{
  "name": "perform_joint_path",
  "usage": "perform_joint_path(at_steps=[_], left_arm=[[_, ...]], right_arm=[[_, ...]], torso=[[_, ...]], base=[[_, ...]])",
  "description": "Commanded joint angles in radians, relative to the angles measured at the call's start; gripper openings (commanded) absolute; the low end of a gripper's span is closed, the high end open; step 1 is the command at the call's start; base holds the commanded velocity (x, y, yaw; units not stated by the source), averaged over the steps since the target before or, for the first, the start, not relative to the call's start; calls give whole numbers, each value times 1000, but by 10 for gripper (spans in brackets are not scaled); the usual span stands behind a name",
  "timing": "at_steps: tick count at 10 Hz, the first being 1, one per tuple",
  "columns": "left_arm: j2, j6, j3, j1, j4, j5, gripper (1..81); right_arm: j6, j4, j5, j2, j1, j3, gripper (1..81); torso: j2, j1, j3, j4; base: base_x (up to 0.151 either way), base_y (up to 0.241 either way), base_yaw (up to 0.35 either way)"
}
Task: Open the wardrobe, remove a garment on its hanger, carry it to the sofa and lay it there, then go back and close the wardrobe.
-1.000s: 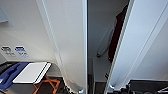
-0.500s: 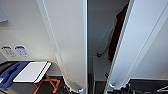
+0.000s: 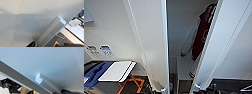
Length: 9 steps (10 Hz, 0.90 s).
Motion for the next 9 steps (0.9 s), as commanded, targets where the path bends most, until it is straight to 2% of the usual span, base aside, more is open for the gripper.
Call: perform_joint_path(at_steps=[1, 4, 9], left_arm=[[11, -6, 114, -73, -28, -12, 811], [-34, -5, 158, -64, -28, -45, 811], [-88, -5, 213, -58, -25, -61, 811]], right_arm=[[19, 5, -116, 2, 83, 103, 811], [16, 4, -115, -23, 71, 114, 811], [16, -1, -101, -67, 57, 140, 811]], torso=[[0, 0, 0, 0], [0, 0, 0, 0], [0, 0, 0, 0]], base=[[0, 0, 0], [0, 0, 0], [0, 0, 0]])
